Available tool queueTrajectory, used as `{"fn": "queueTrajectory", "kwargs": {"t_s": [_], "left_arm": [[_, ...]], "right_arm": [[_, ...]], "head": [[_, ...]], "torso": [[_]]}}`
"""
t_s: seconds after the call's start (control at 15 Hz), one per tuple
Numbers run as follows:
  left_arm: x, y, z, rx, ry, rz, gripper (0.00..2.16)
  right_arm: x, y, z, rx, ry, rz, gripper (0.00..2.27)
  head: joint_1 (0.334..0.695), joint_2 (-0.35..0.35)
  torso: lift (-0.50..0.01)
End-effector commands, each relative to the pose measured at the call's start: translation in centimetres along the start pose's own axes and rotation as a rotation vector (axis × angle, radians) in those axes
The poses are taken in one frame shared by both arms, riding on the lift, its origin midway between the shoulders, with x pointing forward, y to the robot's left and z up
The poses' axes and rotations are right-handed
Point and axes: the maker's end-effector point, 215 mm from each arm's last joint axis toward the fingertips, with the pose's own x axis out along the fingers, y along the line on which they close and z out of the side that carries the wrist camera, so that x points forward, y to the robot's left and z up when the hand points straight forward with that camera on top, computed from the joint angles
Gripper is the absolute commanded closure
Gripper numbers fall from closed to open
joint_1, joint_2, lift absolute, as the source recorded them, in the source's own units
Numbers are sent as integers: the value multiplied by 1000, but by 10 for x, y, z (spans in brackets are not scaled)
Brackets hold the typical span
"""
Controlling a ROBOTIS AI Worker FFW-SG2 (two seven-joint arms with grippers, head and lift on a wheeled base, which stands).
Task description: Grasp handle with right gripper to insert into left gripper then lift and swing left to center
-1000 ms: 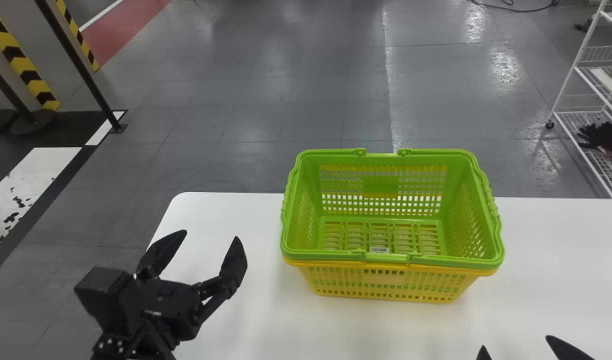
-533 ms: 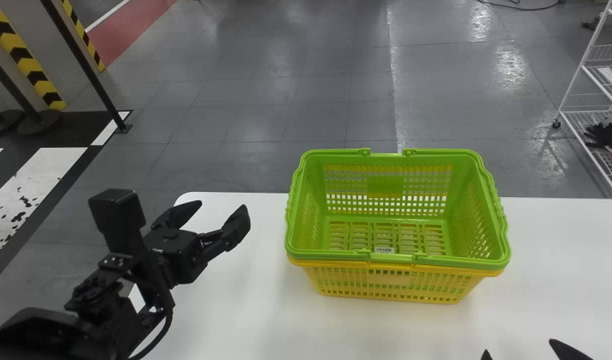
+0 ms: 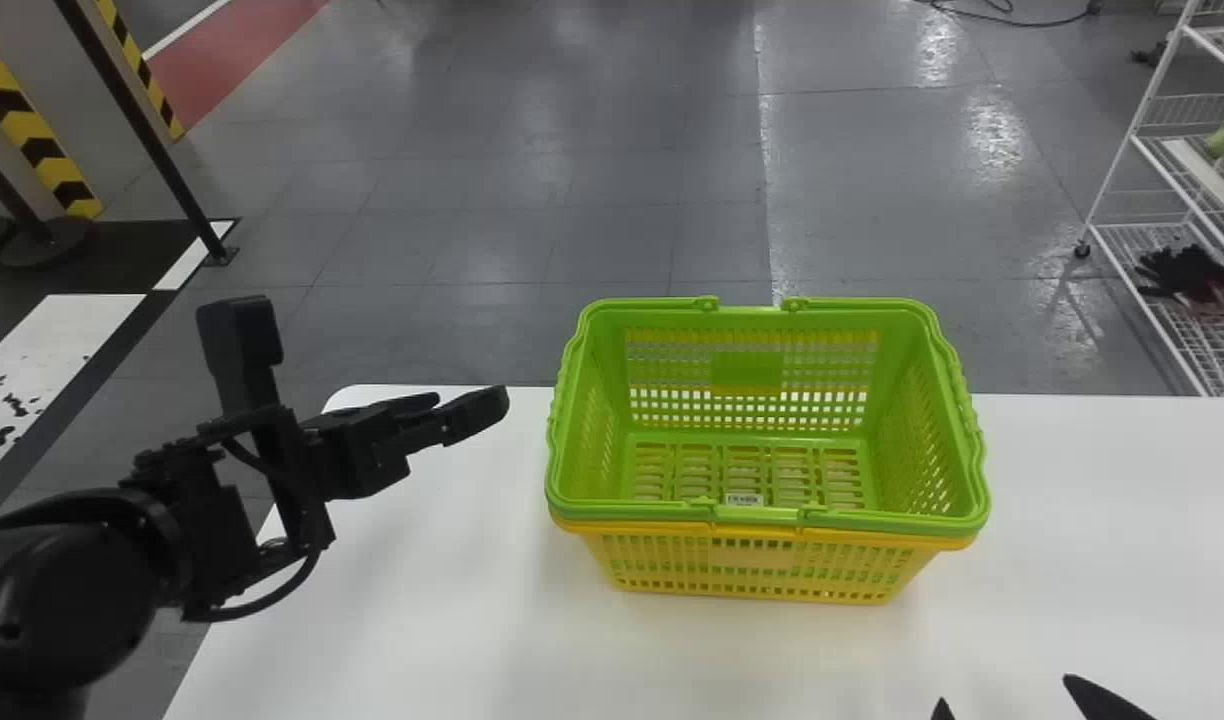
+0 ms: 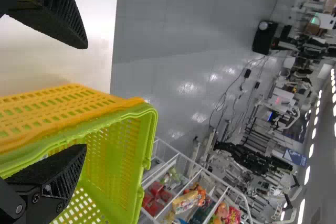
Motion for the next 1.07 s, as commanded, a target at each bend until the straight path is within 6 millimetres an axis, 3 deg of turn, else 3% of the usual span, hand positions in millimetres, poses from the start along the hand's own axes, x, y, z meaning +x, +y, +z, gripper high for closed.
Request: {"fn": "queueTrajectory", "kwargs": {"t_s": [0.0, 0.4, 0.53, 1.0], "left_arm": [[10, 6, 2, -64, 42, -41, 151], [18, 10, 11, -208, 160, -200, 161], [19, 2, 2, -297, 263, -269, 161], [51, -7, 12, -378, 347, -321, 161]], "right_arm": [[-1, 0, -1, 0, 3, 1, 83], [-4, 0, 0, -2, 3, -1, 83], [-4, 0, 0, -3, 4, 0, 83], [-7, -2, -3, -7, 10, -2, 83]], "head": [[695, 149], [695, 137], [695, 142], [695, 116]], "torso": [[-93], [-93], [-93], [-93]]}}
